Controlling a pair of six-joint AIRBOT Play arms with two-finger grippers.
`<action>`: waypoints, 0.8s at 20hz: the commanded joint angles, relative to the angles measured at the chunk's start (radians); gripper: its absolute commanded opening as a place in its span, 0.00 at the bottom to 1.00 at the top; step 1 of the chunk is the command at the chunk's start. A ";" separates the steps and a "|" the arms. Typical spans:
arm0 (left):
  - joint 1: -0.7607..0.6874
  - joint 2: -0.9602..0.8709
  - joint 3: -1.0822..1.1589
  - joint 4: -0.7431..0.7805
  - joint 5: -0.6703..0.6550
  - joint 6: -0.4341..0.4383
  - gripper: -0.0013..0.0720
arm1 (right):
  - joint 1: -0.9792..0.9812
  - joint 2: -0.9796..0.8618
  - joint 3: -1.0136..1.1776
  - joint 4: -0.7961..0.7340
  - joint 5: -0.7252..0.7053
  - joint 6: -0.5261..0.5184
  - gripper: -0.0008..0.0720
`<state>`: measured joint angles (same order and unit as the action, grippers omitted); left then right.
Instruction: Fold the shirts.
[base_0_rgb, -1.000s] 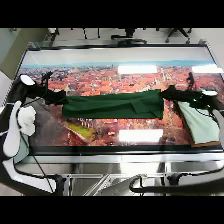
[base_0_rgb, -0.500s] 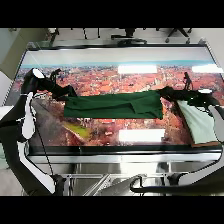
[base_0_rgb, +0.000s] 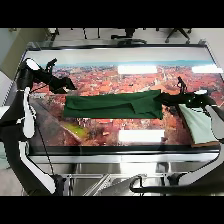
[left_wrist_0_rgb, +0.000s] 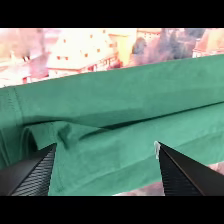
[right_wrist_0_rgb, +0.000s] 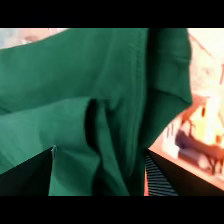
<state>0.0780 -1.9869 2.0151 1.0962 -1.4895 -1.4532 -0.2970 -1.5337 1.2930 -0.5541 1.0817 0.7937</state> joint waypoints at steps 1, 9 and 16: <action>-0.024 0.002 0.001 -0.028 -0.003 -0.006 0.81 | 0.041 -0.036 -0.002 -0.026 -0.127 -0.002 0.49; -0.248 -0.021 0.001 -0.154 0.120 0.032 0.04 | 0.045 0.144 0.022 -0.027 0.060 0.020 0.04; -0.626 -0.218 0.062 -0.155 0.423 0.031 0.04 | 0.037 0.333 0.319 -0.029 0.300 0.196 0.04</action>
<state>-0.4145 -2.1296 2.0434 0.9440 -1.2045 -1.4242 -0.2592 -1.2499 1.4963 -0.5877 1.2827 0.9035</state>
